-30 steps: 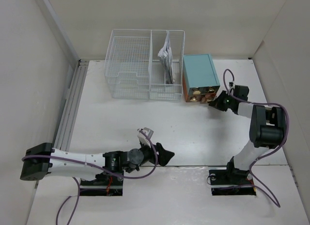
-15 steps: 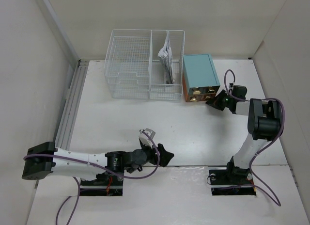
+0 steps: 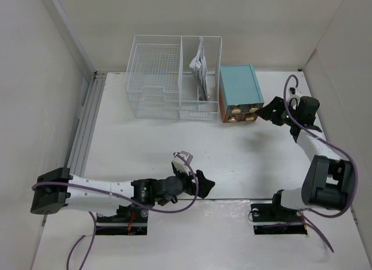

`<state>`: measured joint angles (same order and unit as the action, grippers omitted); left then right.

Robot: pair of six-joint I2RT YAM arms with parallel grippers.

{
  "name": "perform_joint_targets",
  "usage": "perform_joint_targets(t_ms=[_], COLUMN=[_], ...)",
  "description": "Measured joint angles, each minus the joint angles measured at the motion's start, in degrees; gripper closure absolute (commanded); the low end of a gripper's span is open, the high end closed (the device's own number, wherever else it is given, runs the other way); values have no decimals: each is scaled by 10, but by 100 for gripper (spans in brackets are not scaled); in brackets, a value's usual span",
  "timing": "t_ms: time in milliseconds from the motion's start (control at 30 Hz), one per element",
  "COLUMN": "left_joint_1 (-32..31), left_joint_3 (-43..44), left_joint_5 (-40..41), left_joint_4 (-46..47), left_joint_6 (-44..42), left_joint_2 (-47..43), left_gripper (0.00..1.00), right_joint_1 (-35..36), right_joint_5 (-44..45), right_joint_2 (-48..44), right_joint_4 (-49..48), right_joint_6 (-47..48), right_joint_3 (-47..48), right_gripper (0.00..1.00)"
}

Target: Organize the desk

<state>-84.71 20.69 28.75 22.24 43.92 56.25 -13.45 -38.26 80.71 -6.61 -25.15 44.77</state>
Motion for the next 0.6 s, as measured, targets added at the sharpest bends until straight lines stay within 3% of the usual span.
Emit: perform_joint_targets(t_ms=[67,167,333,467,600], left_joint_1=[0,1,22,71,133], left_joint_3=[24,81,187,248,291], left_joint_5=[7,27,60,65,52], left_joint_4=[-14,-54,-131,-164,-193], left_joint_6=[-7,-10,-21,-47,-80], left_joint_2=[16,44,71,73,73], left_gripper=[0,0,0,0,0], right_joint_1=[1,17,107,132,126], right_joint_5=[-14,8,239,384,436], right_joint_2=[-32,-56,-87,-113,-199], right_joint_4=[56,144,250,280,280], right_joint_6=[61,148,192,208,251], right_joint_3=[18,62,144,176,139], right_gripper=[0,0,0,0,0])
